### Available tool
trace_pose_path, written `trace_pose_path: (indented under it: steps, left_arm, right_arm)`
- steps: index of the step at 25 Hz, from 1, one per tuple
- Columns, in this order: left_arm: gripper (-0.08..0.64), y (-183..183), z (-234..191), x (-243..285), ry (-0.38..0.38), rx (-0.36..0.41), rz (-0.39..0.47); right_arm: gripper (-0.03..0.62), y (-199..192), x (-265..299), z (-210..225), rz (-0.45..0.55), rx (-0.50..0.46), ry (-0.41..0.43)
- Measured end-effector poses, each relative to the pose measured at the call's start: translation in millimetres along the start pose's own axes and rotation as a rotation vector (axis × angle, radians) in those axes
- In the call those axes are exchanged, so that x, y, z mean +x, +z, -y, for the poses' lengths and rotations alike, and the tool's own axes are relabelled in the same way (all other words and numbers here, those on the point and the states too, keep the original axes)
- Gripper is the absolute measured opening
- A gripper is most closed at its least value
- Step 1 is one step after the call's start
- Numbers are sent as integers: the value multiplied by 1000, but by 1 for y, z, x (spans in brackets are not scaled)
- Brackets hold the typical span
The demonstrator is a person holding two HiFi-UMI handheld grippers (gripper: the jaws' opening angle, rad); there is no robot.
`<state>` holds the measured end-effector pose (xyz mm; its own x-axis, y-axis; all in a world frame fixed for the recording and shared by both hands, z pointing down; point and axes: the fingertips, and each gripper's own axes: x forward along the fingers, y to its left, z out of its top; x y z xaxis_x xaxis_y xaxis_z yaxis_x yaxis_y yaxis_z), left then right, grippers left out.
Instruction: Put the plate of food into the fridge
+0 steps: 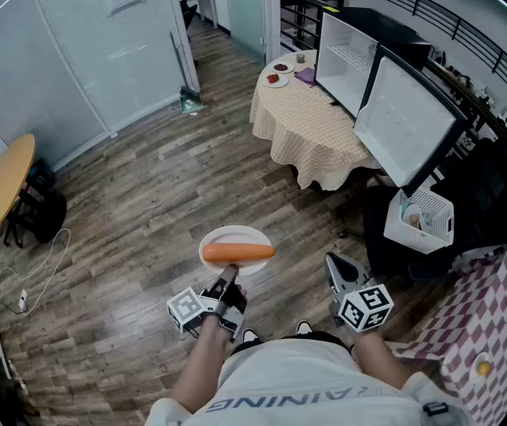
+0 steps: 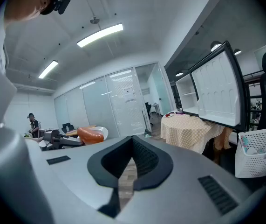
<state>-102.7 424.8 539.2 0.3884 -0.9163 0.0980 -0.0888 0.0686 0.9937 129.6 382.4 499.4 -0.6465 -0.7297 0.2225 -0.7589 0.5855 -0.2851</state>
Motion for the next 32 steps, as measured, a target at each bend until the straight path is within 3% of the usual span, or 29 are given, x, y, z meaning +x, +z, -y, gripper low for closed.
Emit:
trace_pose_path:
  steps: [10,17,21,32]
  left_arm:
    - [29,2,9,10,-24,13,-13]
    - [29,9,9,9,-18,25,-17]
    - [29,23,10,3,-46,7,0]
    - [29,68,-19,-40,-21,-16,-14]
  right_arm:
    - [22,-1,5,0,-12,-5,8]
    - [23,1,14,-3,4,41,26]
    - [23,-4,25,-12,-16,34,22]
    - [22,-17,67,-45,-20,39,-36]
